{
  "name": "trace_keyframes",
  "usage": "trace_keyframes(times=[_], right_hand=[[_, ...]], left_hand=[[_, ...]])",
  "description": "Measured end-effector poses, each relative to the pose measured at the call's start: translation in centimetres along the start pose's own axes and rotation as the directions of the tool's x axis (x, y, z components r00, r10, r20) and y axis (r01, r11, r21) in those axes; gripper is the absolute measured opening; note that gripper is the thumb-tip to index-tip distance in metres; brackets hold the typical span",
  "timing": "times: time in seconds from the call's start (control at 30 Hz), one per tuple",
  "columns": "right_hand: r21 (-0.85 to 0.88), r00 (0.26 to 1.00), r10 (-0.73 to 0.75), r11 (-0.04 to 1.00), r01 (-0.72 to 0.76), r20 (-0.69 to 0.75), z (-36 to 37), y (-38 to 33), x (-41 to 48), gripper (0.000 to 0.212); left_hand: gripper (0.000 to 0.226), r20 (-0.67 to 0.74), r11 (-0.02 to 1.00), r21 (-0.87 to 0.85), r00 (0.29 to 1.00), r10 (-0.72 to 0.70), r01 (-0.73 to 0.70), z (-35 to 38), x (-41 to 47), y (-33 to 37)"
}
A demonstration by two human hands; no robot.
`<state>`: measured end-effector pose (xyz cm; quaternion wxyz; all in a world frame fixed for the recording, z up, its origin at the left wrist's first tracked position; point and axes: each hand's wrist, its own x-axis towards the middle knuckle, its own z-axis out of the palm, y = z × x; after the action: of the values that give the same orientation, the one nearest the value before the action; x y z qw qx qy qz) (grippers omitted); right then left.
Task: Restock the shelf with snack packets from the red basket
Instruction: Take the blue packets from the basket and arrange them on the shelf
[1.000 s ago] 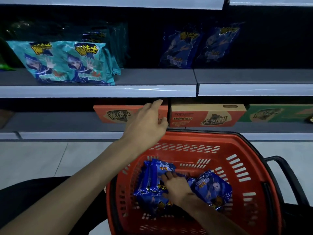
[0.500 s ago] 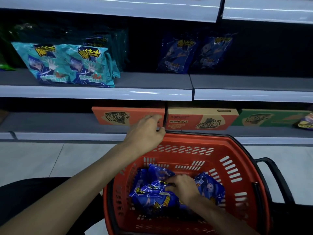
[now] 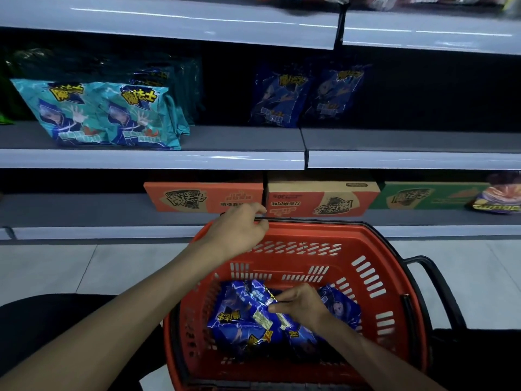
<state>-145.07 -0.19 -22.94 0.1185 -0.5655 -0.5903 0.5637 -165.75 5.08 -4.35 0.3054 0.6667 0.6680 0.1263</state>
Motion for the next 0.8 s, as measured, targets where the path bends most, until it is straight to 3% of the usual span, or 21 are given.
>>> trace_keyframes(times=[0.1,0.43,0.57,0.7,0.8], right_hand=[[0.077,0.999,0.008,0.997,-0.004,-0.047,-0.3,-0.1,-0.4,0.018],[0.219,0.996,-0.004,0.975,0.023,-0.089,-1.3,-1.5,-1.0,0.014],[0.263,0.994,-0.020,0.963,0.049,-0.111,-4.6,-4.6,-2.3,0.019],[0.300,0.991,-0.039,0.951,0.076,-0.128,-9.2,-9.3,-5.3,0.030],[0.344,0.992,-0.018,0.937,0.061,-0.127,-12.0,-11.9,-7.4,0.027]], left_hand=[[0.041,0.005,1.000,-0.010,1.000,-0.020,0.020,0.2,0.2,-0.1],[0.043,0.057,1.000,-0.015,0.998,-0.026,0.027,0.4,-0.1,0.2],[0.044,0.053,1.000,0.008,0.999,-0.001,0.001,1.0,0.0,0.5],[0.043,0.078,0.996,-0.082,0.997,-0.010,0.016,1.0,0.1,1.2],[0.038,0.009,0.990,-0.139,0.999,-0.033,0.034,1.2,0.4,1.5]])
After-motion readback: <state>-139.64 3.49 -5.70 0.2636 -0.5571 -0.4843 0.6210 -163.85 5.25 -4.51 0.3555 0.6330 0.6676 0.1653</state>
